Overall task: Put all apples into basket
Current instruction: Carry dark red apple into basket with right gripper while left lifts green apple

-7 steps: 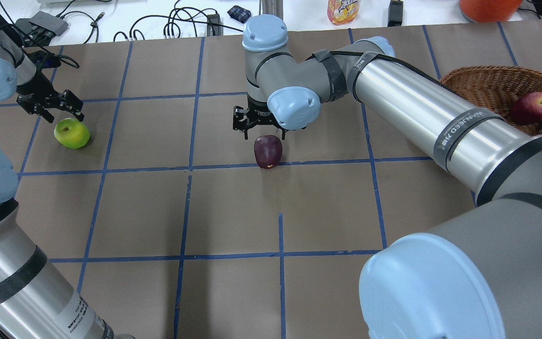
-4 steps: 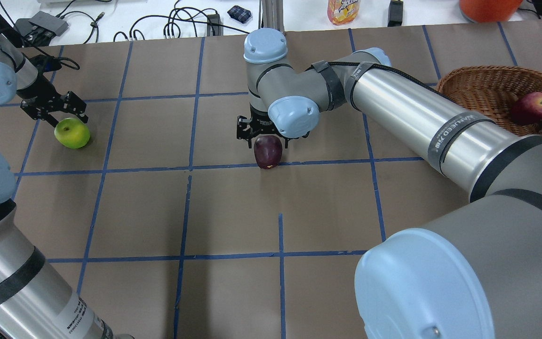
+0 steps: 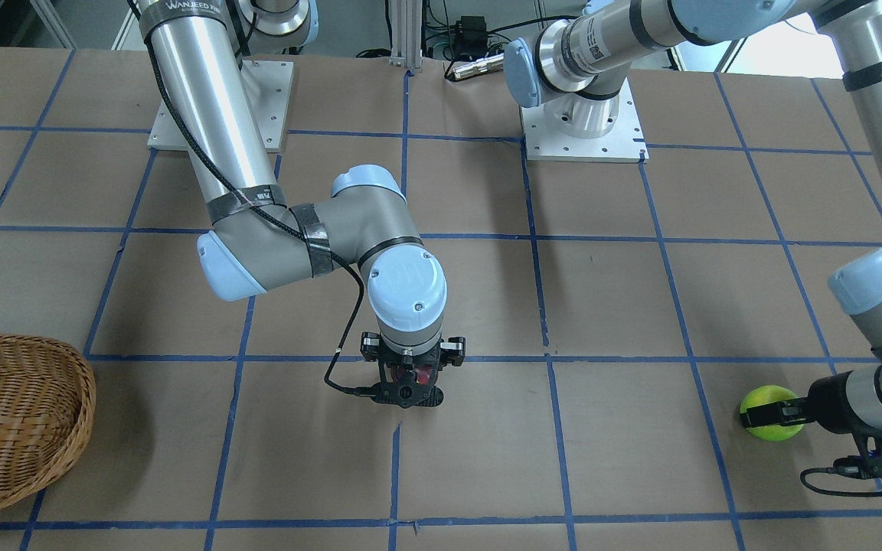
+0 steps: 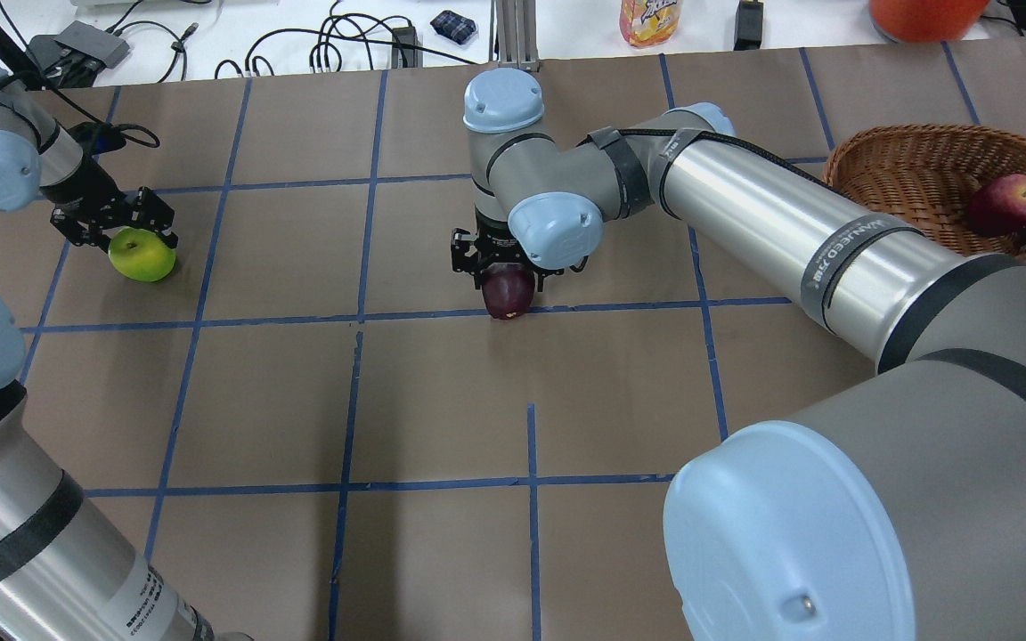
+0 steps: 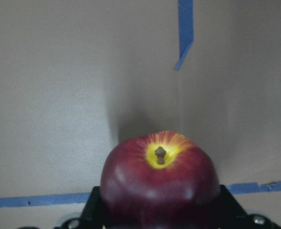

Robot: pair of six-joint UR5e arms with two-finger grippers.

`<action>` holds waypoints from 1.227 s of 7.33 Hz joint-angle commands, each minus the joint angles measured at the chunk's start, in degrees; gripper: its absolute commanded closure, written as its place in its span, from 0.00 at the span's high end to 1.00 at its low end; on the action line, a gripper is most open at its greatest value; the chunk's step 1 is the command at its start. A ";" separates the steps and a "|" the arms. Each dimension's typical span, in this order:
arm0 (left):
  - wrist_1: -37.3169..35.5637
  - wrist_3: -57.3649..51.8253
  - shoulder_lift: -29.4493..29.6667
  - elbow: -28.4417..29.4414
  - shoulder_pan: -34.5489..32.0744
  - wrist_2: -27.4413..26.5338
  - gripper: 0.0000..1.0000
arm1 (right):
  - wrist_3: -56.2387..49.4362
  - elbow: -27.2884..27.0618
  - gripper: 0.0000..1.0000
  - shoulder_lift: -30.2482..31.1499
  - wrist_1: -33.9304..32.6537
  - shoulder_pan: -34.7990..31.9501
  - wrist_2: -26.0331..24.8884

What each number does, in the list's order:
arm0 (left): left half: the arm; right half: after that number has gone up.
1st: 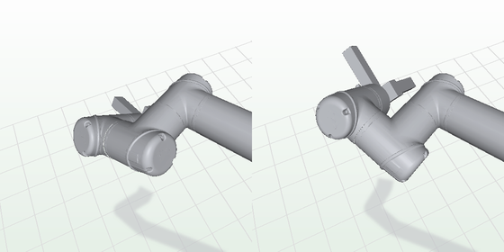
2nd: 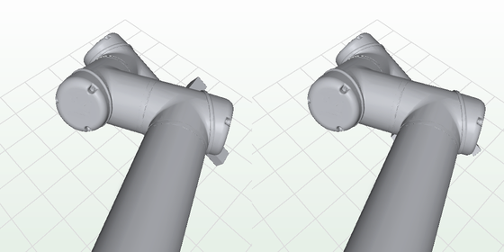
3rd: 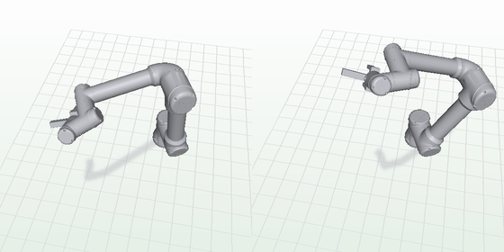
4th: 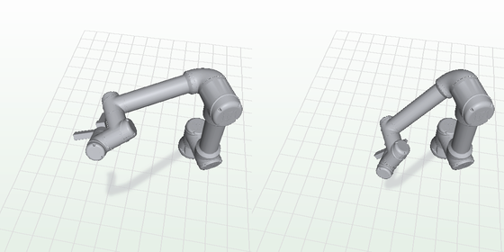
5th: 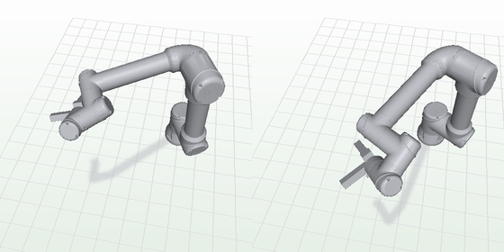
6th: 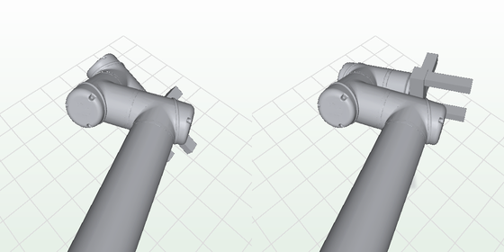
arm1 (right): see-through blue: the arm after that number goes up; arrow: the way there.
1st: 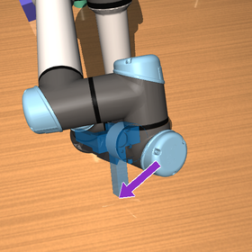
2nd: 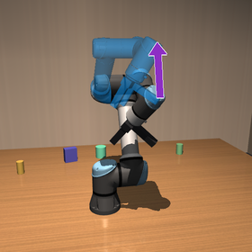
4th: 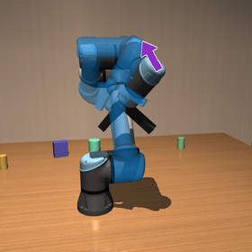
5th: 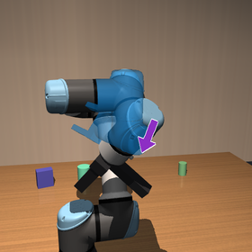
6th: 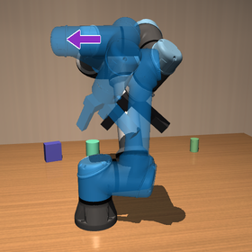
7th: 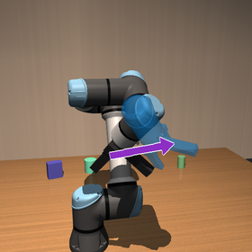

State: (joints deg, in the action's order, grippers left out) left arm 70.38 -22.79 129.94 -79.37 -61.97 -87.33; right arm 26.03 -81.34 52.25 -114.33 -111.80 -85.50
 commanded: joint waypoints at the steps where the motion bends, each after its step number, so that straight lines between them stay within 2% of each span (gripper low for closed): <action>1: -0.24 -2.85 -0.12 -0.61 0.01 -0.03 0.54 | 0.33 1.00 0.00 2.83 2.08 0.78 0.24; 2: 0.19 -5.66 -0.30 1.13 -0.51 -1.08 0.12 | -0.01 0.92 0.00 7.47 6.01 2.79 -0.28; 3: 2.63 -5.69 -1.78 2.63 -1.39 -1.09 0.04 | -0.45 1.27 0.00 10.30 10.75 7.60 -0.46; 4: 5.96 -5.69 -4.84 3.51 -4.18 -0.74 0.00 | -1.93 1.36 0.00 13.46 15.67 14.00 -0.37; 5: 8.26 -1.43 -7.91 1.26 -9.52 0.92 0.00 | -9.52 1.36 0.00 15.50 17.55 20.59 -0.63; 6: 7.76 6.19 -10.38 -2.24 -15.31 4.59 0.00 | -17.17 1.36 0.00 16.21 17.83 26.57 -2.64; 7: 7.50 14.01 -11.62 -4.54 -19.81 10.54 0.00 | -26.81 0.49 0.00 15.70 16.96 32.02 -6.14; 8: 5.67 22.79 -12.85 -5.35 -25.94 10.69 0.00 | -37.87 0.31 0.00 14.56 16.34 36.69 -6.70; 9: 0.86 28.35 -12.78 -5.27 -32.88 10.34 0.00 | -43.47 0.31 0.00 11.94 15.12 41.17 -6.70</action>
State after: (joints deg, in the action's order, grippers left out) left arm 75.45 -2.88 117.84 -83.98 -86.70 -77.67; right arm -7.81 -80.86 66.56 -98.05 -76.68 -91.49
